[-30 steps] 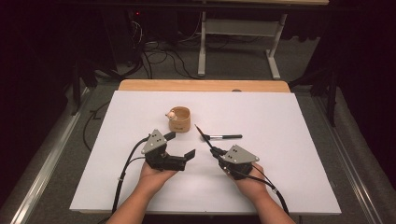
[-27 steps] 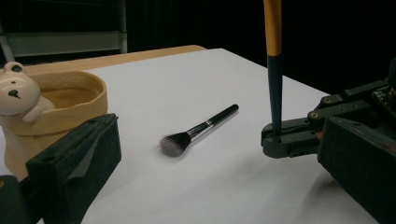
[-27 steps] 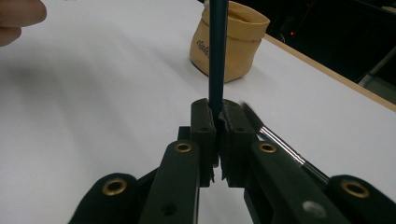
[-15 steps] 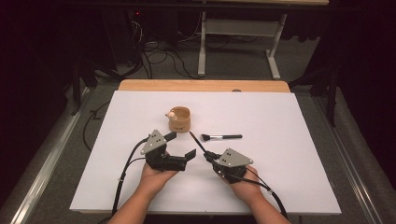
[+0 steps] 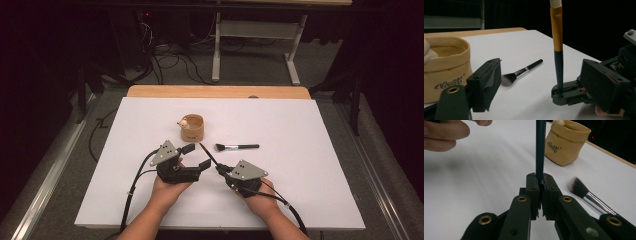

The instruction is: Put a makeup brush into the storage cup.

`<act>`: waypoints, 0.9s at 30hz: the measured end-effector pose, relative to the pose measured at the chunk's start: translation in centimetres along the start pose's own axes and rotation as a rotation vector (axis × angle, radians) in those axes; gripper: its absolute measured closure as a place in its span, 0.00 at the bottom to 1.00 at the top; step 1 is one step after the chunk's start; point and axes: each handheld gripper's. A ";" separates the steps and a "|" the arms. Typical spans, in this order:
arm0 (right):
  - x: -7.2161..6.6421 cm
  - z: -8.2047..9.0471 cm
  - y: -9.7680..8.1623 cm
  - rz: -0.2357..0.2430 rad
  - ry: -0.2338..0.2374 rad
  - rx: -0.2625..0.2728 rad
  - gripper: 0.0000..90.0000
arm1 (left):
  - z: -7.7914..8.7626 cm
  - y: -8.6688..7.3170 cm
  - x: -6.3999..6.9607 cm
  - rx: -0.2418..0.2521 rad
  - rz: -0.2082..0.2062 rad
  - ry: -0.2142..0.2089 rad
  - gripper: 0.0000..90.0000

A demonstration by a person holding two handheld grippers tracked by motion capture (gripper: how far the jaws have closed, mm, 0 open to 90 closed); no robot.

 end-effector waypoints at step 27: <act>-0.4 -0.3 0.0 0.008 0.009 -0.019 0.97 | 0.3 -0.1 -0.2 0.023 0.025 -0.076 0.67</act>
Point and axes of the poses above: each handheld gripper's, and its own axes: z roughly backward along the jaws, y roughly out of its top, x roughly to its right, and after that the axes turned 2 degrees about y, right-handed
